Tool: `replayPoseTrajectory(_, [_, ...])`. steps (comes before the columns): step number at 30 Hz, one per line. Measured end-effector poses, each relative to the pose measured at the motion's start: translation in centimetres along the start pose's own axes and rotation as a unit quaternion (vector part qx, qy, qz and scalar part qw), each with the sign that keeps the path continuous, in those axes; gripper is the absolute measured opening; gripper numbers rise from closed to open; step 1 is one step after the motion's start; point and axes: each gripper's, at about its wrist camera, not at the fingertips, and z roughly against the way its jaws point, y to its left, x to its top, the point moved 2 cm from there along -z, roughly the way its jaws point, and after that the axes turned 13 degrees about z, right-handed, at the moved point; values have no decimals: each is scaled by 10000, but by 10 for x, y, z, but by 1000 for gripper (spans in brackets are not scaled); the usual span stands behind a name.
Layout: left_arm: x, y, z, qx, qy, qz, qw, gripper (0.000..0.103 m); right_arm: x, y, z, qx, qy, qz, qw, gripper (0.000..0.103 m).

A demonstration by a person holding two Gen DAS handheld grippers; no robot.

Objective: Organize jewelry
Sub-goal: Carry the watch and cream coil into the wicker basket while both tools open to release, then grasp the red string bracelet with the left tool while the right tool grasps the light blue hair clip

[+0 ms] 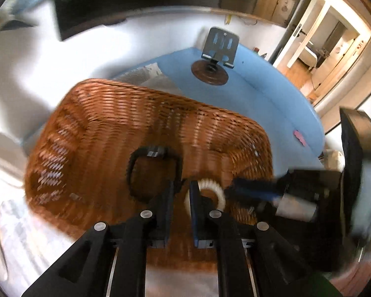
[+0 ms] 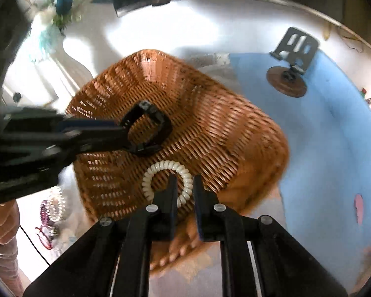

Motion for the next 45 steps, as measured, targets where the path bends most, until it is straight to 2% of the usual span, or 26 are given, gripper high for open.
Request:
replayPoseTrajectory(4, [-27,12,59,-43,-429,-68,9990,13,-7,8,43,10,-340,-140,9993,17])
replayPoseTrajectory(8, [-65,19,126,15,-943,-150,9954,14,-13,36,81,138,-663,-101,9977,29])
replayPoseTrajectory(10, [-86,24,152,-19,-1107,-155,9937,19,-20,57,99,165,-799,-28,9967,34])
replayPoseTrajectory(12, [-112,33,181,40,-1330,-85,9911,38,-28,74,111,271,-883,-11,9957,36])
replayPoseTrajectory(13, [-123,37,193,88,-1456,-36,9893,42,-31,81,117,327,-911,-8,9953,36])
replayPoseTrajectory(18, [-181,66,229,283,-1933,90,9807,44,-53,117,131,509,-972,-20,9940,36])
replayPoseTrajectory(22, [-214,94,223,253,-1848,351,9818,44,-68,137,129,679,-880,-21,9938,36])
replayPoseTrajectory(27, [-246,133,179,243,-1360,843,9868,44,-84,153,116,781,-676,16,9947,37])
replayPoseTrajectory(34, [-266,165,118,-121,-888,1291,9876,44,-112,160,78,947,-328,-103,9949,37])
replayPoseTrajectory(41, [-267,166,90,-450,-972,1384,9846,44,-124,176,42,798,-285,237,9961,36])
replayPoseTrajectory(45, [-268,162,84,-262,-967,1277,9867,44,-120,189,27,680,-288,548,9958,36])
